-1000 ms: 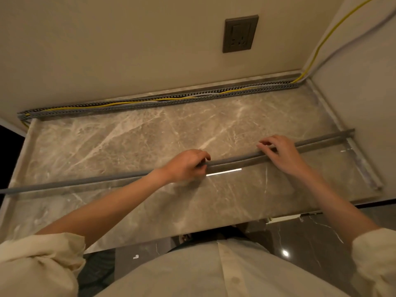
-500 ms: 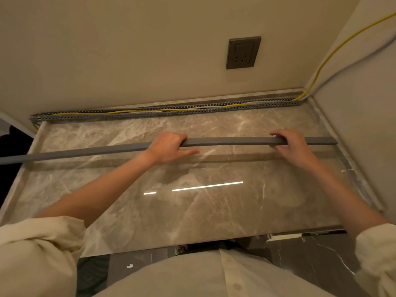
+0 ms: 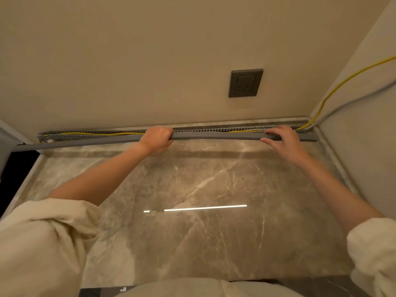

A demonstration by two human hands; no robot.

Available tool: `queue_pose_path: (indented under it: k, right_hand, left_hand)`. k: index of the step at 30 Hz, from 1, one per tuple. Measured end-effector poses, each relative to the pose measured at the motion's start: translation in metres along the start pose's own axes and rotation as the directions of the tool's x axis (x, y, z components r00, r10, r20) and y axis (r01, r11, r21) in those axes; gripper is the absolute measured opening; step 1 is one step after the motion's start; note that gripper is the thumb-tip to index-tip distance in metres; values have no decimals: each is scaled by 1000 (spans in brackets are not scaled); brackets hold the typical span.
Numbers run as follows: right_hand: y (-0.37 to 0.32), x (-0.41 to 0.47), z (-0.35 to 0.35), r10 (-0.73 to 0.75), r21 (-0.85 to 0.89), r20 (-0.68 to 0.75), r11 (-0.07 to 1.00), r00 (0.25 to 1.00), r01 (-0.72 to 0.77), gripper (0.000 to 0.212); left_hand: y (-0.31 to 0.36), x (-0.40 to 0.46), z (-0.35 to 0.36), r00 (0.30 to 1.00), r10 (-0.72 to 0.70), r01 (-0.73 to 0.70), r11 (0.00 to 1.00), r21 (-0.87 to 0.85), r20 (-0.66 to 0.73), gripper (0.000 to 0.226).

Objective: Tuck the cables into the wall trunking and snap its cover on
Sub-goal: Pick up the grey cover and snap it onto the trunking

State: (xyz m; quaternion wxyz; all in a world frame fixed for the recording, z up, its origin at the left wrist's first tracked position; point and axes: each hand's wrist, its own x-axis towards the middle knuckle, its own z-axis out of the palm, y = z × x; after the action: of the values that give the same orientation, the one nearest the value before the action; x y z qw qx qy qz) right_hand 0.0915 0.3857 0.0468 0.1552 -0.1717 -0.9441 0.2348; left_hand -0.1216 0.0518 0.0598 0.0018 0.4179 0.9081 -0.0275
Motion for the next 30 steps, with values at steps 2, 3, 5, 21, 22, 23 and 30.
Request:
queue_pose_path:
  k: [2,3,5,21,22,23,30]
  right_hand:
    - [0,16,4,-7,-22,3,1000,1000,7,35]
    - [0,22,6,-11,-29,8,999,1000,12,34]
    - [1,34,11,-17,-35,22,999,1000,18,34]
    - [48,81,39,-82,-55,77,995,994,87,34]
    - [50,81,40,-84,-50,75,995,994,88,34]
    - [52,81,41,-90,-44,74,995,993,93,34]
    - [57,83,42,-111,-1,107,994,988,112,35]
  left_hand:
    - [-5,12,-1,999,-34,34,999,-3,15,20]
    - [-7,18,-2,998,-50,50,999,1,22,19]
    - [-11,28,-1,996,-86,86,996,6,29,18]
    - [40,90,20,988,127,-137,983,-119,-86,53]
    - [52,96,20,982,159,-171,975,-142,-98,55]
    - [64,103,19,977,182,-199,966,-167,-112,54]
    - [118,142,24,950,310,-313,934,-169,-45,41]
